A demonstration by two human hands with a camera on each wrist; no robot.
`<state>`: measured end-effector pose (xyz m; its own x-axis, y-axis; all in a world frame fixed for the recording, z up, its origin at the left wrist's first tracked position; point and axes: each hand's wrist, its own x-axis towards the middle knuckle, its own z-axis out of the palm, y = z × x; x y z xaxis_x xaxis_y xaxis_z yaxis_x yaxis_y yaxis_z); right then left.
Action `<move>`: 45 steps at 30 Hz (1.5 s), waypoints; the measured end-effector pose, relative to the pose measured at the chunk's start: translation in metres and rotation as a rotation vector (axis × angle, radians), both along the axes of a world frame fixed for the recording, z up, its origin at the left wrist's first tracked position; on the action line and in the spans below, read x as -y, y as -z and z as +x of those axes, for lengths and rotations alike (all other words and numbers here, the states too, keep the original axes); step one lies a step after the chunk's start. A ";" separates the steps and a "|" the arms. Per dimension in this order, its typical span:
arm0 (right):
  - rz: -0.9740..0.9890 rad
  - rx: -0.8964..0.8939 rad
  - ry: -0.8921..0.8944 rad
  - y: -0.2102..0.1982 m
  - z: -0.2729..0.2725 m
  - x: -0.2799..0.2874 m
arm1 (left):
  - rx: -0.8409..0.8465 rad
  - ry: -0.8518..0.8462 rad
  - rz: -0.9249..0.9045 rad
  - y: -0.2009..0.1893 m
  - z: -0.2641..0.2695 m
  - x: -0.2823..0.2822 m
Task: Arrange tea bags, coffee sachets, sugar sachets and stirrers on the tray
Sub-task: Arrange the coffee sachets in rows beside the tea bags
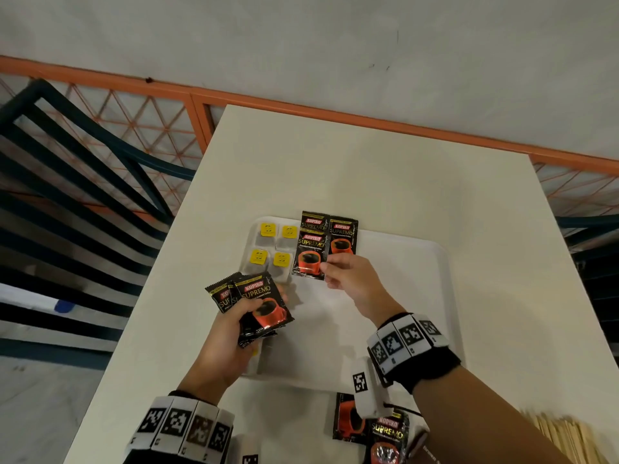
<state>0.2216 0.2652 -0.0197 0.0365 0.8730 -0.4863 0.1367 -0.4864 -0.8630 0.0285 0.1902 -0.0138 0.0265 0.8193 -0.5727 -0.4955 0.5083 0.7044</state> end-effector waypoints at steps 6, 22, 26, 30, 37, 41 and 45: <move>0.062 0.225 0.088 0.009 -0.007 -0.020 | -0.058 0.024 0.017 -0.002 0.004 0.005; 0.223 0.430 0.062 0.017 -0.014 -0.023 | -0.032 0.054 0.008 -0.004 0.010 0.010; 0.224 0.432 0.049 0.016 -0.014 -0.022 | -0.034 0.055 0.008 -0.003 0.011 0.010; 0.248 0.470 0.046 0.011 -0.014 -0.019 | -0.036 0.041 0.005 -0.002 0.012 0.009; 0.148 0.323 -0.253 -0.013 -0.025 0.003 | -0.060 -0.013 0.032 -0.004 0.015 0.002; -0.017 0.159 -0.461 -0.021 -0.025 0.017 | -0.075 -0.069 0.040 -0.005 0.014 -0.002; -0.004 0.106 -0.520 -0.018 -0.019 0.022 | -0.085 -0.083 0.000 -0.003 0.012 -0.003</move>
